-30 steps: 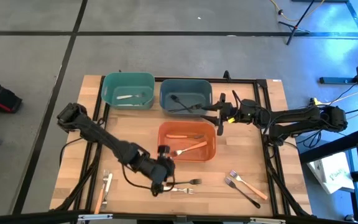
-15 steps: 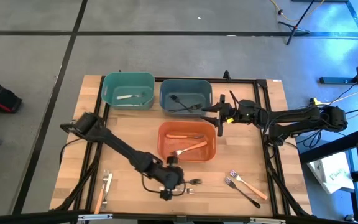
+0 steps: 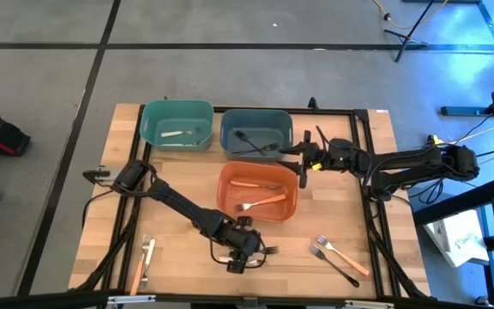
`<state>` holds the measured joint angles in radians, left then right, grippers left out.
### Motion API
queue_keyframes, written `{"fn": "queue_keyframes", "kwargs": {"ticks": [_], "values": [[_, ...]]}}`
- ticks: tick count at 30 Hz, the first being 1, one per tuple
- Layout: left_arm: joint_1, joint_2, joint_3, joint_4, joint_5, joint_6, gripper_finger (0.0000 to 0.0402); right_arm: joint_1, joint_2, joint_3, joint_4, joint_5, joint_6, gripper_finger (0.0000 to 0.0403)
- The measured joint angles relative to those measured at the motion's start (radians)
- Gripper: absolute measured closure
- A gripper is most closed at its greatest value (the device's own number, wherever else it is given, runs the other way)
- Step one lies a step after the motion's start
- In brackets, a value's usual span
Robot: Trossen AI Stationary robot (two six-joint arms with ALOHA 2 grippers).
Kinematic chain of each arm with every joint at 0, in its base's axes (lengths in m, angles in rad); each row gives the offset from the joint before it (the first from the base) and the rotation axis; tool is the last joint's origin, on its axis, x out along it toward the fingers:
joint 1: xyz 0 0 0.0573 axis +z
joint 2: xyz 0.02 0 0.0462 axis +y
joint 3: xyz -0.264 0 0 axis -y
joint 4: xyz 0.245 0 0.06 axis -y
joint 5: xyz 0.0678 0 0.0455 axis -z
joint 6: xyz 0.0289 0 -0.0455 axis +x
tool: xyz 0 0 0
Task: Sort silverware by color (type)
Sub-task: Put the black fork into the blue bin
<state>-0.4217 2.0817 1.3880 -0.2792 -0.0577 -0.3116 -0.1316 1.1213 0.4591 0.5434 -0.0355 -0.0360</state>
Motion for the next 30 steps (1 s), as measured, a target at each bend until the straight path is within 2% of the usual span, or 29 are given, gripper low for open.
{"fn": "queue_keyframes", "kwargs": {"ticks": [7, 12, 22, 30], "values": [[-0.017, 0.027, 0.001, 0.009, -0.026, -0.025, 0.0273, 0.125, 0.000, 0.000, -0.008, 0.102, -0.071, 0.0242], [-0.040, 0.026, 0.001, 0.023, -0.034, -0.025, 0.0273, 0.154, 0.000, 0.000, -0.010, 0.205, -0.078, 0.0242], [-0.049, 0.064, 0.004, 0.035, -0.065, -0.023, 0.0277, 0.152, 0.000, 0.000, -0.030, 0.187, -0.015, 0.0242], [-0.049, 0.065, 0.003, 0.030, -0.095, -0.026, 0.0329, 0.197, 0.000, 0.000, -0.046, 0.189, 0.002, 0.0242]]}}
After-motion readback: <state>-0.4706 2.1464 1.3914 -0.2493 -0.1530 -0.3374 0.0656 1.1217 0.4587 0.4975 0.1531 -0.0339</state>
